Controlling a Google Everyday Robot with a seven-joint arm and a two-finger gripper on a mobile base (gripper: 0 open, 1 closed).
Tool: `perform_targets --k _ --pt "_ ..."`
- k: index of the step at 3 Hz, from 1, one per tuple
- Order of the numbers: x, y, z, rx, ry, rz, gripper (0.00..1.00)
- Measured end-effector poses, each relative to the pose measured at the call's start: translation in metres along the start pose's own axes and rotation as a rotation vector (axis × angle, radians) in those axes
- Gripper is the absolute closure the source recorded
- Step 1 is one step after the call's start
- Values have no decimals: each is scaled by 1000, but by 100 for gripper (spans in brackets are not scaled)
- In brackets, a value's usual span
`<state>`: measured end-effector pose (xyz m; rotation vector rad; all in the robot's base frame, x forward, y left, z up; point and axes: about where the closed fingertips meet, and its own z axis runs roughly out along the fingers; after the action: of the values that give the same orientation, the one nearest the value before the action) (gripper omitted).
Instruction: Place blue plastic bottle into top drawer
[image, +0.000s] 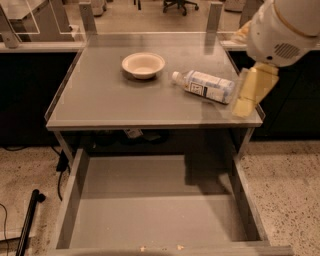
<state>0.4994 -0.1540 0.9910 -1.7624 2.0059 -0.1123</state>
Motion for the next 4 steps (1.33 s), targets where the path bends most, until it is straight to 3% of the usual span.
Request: perform_targets --k 1,2,3,4 --pt "-10 -16 15 -5 -109 88 0" --pt "-17 -27 41 -8 -153 185 0" --pt "-14 -48 81 16 -117 248 0" --pt "-14 -48 80 16 -117 248 0"
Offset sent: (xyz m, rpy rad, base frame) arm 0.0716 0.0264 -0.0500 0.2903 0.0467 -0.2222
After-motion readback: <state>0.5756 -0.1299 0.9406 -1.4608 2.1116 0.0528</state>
